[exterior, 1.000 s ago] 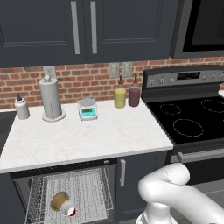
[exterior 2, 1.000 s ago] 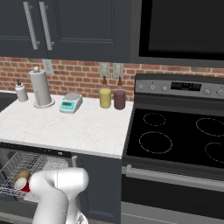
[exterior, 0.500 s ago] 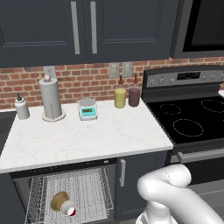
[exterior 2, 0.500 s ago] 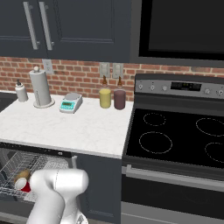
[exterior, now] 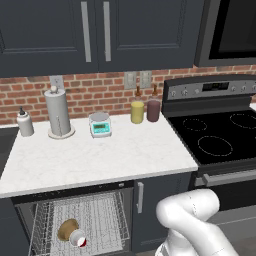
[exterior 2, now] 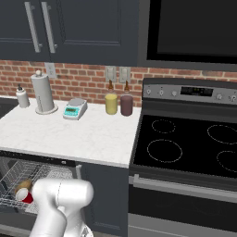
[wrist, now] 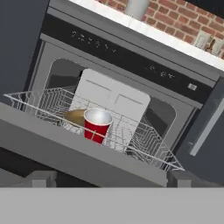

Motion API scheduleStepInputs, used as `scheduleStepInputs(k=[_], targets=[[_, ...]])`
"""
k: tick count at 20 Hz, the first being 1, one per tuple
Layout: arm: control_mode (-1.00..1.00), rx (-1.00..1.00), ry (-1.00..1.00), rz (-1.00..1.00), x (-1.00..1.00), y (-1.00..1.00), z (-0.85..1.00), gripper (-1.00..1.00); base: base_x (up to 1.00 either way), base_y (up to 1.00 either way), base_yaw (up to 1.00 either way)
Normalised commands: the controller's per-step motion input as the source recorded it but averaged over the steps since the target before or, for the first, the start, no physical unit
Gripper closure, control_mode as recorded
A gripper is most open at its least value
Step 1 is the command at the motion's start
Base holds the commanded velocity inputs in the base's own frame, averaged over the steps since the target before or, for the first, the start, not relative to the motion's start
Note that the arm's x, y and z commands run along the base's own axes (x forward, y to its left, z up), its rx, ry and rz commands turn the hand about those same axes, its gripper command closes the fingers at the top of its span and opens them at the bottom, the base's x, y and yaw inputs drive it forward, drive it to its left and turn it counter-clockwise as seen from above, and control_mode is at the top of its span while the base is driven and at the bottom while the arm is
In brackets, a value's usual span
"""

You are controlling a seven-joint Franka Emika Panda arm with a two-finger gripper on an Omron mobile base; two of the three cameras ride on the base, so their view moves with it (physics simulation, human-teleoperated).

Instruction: Pick up the cup and bowl from the counter, place them in the dishwasher, and close the dishwasher door.

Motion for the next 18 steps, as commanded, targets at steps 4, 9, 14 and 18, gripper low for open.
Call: scheduleStepInputs(k=[4,9,14,18], targets=[[-1.00,-0.01,-0.10,0.00,0.00,0.00,-0.47,-1.00,0.00,0.00,0.00],[-1.00,-0.01,-0.03,-0.03,0.04,0.14,-0.28,-1.00,0.00,0.00,0.00],[-1.00,-0.05,0.00,-0.14,0.26,0.43,-0.17,-1.00,0.00,0.00,0.00],[-1.00,-0.03,0.00,-0.14,0.23,0.26,-0.33,-1.00,0.00,0.00,0.00]])
